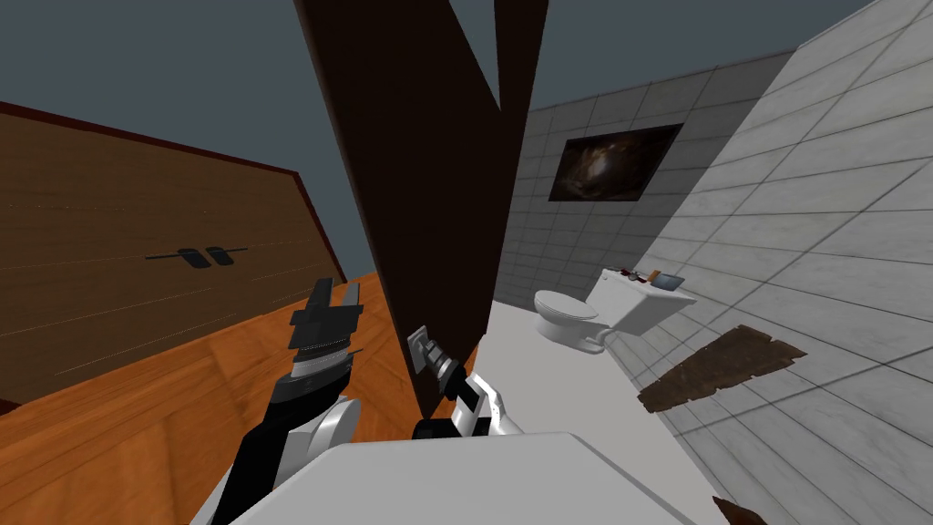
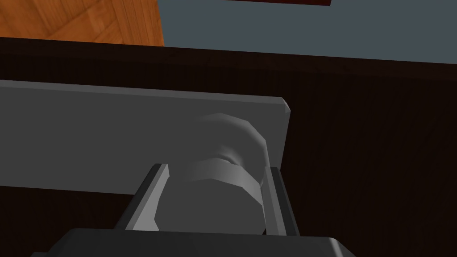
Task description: Push the door open
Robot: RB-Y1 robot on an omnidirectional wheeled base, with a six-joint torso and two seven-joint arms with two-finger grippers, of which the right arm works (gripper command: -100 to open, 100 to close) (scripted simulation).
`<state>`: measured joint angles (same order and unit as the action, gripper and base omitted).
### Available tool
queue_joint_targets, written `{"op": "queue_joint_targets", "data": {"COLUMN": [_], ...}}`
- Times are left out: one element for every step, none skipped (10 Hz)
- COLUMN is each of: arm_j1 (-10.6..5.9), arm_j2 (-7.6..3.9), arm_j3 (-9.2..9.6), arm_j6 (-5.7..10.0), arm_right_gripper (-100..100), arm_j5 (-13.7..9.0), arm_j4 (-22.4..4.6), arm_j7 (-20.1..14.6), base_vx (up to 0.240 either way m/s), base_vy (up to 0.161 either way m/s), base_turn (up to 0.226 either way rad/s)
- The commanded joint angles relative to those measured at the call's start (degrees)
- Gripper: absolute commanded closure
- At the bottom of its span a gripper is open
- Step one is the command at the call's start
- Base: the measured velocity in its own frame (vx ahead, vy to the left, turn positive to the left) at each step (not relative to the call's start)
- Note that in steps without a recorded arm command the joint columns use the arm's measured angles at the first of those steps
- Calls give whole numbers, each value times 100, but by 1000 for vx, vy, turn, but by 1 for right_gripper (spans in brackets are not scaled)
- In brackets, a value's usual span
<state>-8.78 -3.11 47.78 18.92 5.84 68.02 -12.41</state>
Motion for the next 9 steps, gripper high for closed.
{"op": "queue_joint_targets", "data": {"arm_j1": [133, 172, 172, 212, 212, 251, 290, 290, 328], "arm_j2": [-43, -29, -29, -15, -15, -1, 16, 16, 35], "arm_j3": [-87, -115, -115, -143, -143, -172, -199, -199, -227], "arm_j6": [-41, -50, -50, -60, -60, -69, -78, -78, -87], "arm_right_gripper": [100, 100, 100, 100, 100, 100, 100, 100, 100], "arm_j5": [115, 166, 166, 217, 217, 268, 317, 317, 367], "arm_j4": [8, 31, 31, 54, 54, 77, 99, 99, 122], "arm_j7": [-17, -27, -27, -37, -37, -46, -56, -56, -66], "base_vx": [100, 78, 56, 20, 9, 15, 24, 35, 32], "base_vy": [164, 138, 89, 70, 50, 44, 65, 70, 79], "base_turn": [-56, -63, -32, -71, -61, -39, -53, -43, -62]}}
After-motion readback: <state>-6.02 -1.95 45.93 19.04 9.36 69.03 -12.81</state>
